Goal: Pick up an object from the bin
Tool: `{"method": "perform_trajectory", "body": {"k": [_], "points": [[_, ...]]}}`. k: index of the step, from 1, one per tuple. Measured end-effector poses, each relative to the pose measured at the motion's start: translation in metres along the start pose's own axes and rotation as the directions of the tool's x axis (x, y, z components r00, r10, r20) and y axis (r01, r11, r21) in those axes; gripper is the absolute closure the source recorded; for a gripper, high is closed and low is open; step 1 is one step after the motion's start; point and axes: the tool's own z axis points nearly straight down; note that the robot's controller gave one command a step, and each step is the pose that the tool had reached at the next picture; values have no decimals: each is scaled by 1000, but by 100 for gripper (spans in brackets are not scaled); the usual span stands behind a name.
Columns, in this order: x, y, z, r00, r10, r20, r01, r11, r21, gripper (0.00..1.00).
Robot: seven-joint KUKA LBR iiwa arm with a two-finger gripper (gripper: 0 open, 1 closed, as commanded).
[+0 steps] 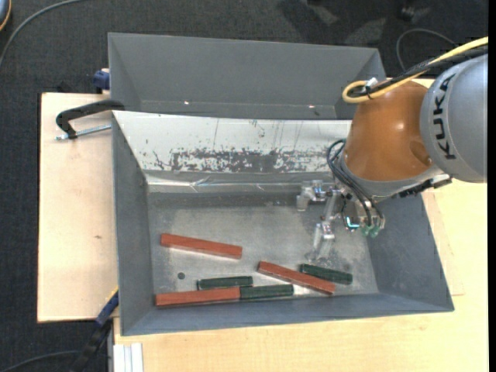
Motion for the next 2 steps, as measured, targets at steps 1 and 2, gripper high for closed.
{"method": "perform_trajectory", "body": {"k": [1, 2], "points": [[36, 30, 73, 999, -37, 1, 37, 999, 0, 0], [34, 28, 68, 999, -35, 7, 35, 999, 0, 100]]}}
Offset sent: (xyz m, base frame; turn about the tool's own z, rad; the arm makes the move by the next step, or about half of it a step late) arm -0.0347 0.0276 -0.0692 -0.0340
